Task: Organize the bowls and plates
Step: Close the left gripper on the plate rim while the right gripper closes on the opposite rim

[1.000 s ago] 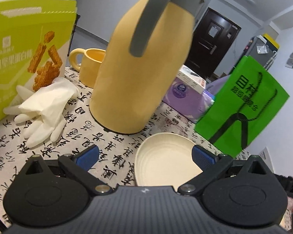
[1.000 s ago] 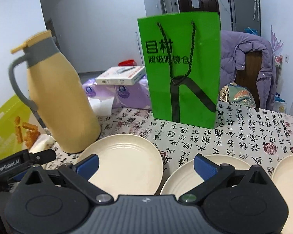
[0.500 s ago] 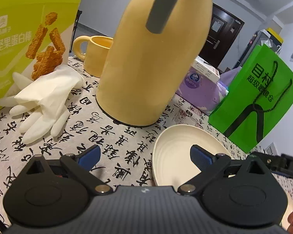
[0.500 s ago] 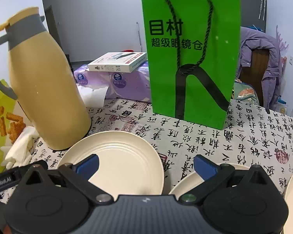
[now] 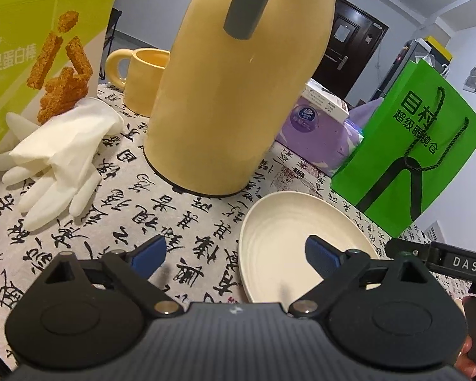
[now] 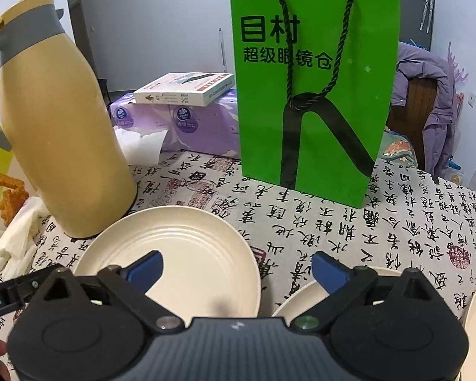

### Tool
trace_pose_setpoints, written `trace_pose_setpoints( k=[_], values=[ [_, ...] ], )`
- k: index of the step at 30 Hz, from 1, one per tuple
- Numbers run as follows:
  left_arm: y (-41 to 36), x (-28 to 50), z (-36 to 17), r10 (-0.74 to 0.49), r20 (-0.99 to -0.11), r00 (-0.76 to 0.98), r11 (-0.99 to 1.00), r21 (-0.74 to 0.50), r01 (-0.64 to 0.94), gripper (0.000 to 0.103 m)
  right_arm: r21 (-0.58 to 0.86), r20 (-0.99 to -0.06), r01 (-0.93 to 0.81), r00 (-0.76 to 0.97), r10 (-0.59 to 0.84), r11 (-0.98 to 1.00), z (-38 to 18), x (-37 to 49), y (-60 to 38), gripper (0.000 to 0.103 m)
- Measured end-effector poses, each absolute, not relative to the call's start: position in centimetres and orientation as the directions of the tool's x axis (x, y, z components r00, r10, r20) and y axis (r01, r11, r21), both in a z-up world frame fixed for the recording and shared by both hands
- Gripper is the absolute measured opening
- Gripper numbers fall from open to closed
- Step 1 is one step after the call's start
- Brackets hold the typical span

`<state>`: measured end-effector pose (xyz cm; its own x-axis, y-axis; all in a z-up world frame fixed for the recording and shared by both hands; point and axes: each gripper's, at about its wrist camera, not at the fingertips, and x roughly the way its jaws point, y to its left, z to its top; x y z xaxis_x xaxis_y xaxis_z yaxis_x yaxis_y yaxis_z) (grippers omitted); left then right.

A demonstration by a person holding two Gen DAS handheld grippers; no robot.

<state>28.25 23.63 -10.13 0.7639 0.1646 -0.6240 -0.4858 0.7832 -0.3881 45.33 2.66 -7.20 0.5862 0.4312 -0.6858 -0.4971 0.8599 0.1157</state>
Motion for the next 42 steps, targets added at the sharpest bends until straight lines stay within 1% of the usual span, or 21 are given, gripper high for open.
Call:
trace_pose_setpoints(
  k=[1,3,5,9,11,12,14,16,18,19,20,21,22,23,25,27,28,30,33,40,42],
  values=[
    [23.6,28.3,-10.2,0.159,-0.628,0.762,0.784,-0.388,-0.484,0.089,0.117,-0.685,-0.499,0.586,0.434,0.859,-7.2,45.3,2.6,0.097],
    [23.7,28.5,-10.4,0.144,-0.635,0.759,0.785,-0.393,-0.478,0.082,0.114,-0.686,-0.506,0.582,0.436,0.855,-7.2,45.3,2.7,0.092],
    [23.7,28.6,-10.5,0.136,-0.64,0.756,0.785,-0.396,-0.477,0.08,0.105,-0.689,-0.506,0.583,0.43,0.856,-7.2,45.3,2.9,0.083],
    [23.8,28.6,-10.7,0.129,-0.647,0.752,0.78,-0.403,-0.48,0.08,0.094,-0.7,-0.505,0.579,0.417,0.858,-7.6,45.4,3.3,0.08],
    [23.7,28.7,-10.8,0.117,-0.651,0.75,0.781,-0.406,-0.474,0.078,0.087,-0.715,-0.493,0.575,0.399,0.866,-7.9,45.6,3.4,0.068],
    [23.7,28.7,-10.8,0.113,-0.653,0.749,0.783,-0.405,-0.471,0.077,0.086,-0.723,-0.483,0.571,0.388,0.871,-8.1,45.7,3.4,0.067],
    [23.6,28.8,-10.8,0.11,-0.656,0.747,0.787,-0.402,-0.468,0.074,0.086,-0.736,-0.473,0.563,0.376,0.877,-8.5,46.0,3.5,0.059],
    [23.5,28.9,-10.9,0.107,-0.662,0.742,0.788,-0.399,-0.469,0.071,0.082,-0.745,-0.467,0.558,0.366,0.88,-9.0,46.2,3.5,0.054],
    [23.5,29.0,-11.1,0.095,-0.672,0.735,0.787,-0.401,-0.468,0.062,0.083,-0.749,-0.466,0.553,0.363,0.881,-9.3,46.4,3.6,0.05],
    [23.5,29.1,-11.3,0.085,-0.676,0.732,0.786,-0.406,-0.466,0.06,0.086,-0.751,-0.467,0.55,0.365,0.88,-9.4,46.5,3.6,0.045],
    [23.5,29.2,-11.4,0.074,-0.683,0.727,0.784,-0.411,-0.466,0.055,0.089,-0.753,-0.469,0.546,0.368,0.879,-9.5,46.6,3.7,0.041],
    [23.6,29.3,-11.6,0.066,-0.69,0.721,0.782,-0.413,-0.467,0.05,0.095,-0.754,-0.473,0.54,0.374,0.876,-9.6,46.7,3.7,0.039],
    [23.6,29.4,-11.8,0.062,-0.699,0.713,0.781,-0.41,-0.471,0.049,0.1,-0.755,-0.477,0.535,0.378,0.873,-9.7,46.8,3.8,0.034],
    [23.6,29.5,-12.0,0.062,-0.706,0.705,0.78,-0.407,-0.476,0.044,0.1,-0.759,-0.48,0.529,0.379,0.872,-9.8,46.9,3.9,0.031],
    [23.4,29.5,-12.1,0.07,-0.706,0.704,0.785,-0.397,-0.476,0.04,0.083,-0.778,-0.473,0.52,0.354,0.877,-10.3,47.1,4.2,0.029],
    [23.3,29.6,-12.2,0.054,-0.707,0.705,0.787,-0.404,-0.465,0.03,0.083,-0.794,-0.47,0.502,0.343,0.879,-10.8,47.4,4.3,0.024],
    [23.3,29.7,-12.3,0.049,-0.707,0.706,0.789,-0.406,-0.461,0.029,0.092,-0.802,-0.468,0.489,0.344,0.879,-11.0,47.5,4.3,0.021],
    [23.1,29.8,-12.4,0.046,-0.708,0.705,0.793,-0.404,-0.456,0.023,0.103,-0.806,-0.467,0.478,0.348,0.878,-11.1,47.6,4.2,0.021],
    [22.8,29.9,-12.5,0.042,-0.708,0.705,0.801,-0.398,-0.447,0.02,0.107,-0.807,-0.466,0.475,0.35,0.878,-11.2,47.7,4.1,0.018],
    [21.6,30.2,-12.3,0.108,-0.712,0.694,0.838,-0.311,-0.449,0.019,0.105,-0.805,-0.468,0.479,0.351,0.878,-11.3,47.5,4.2,0.016],
    [21.6,30.3,-12.3,0.113,-0.712,0.693,0.839,-0.305,-0.45,0.019,0.101,-0.803,-0.471,0.482,0.351,0.876,-11.2,47.4,4.3,0.016]
  ],
)
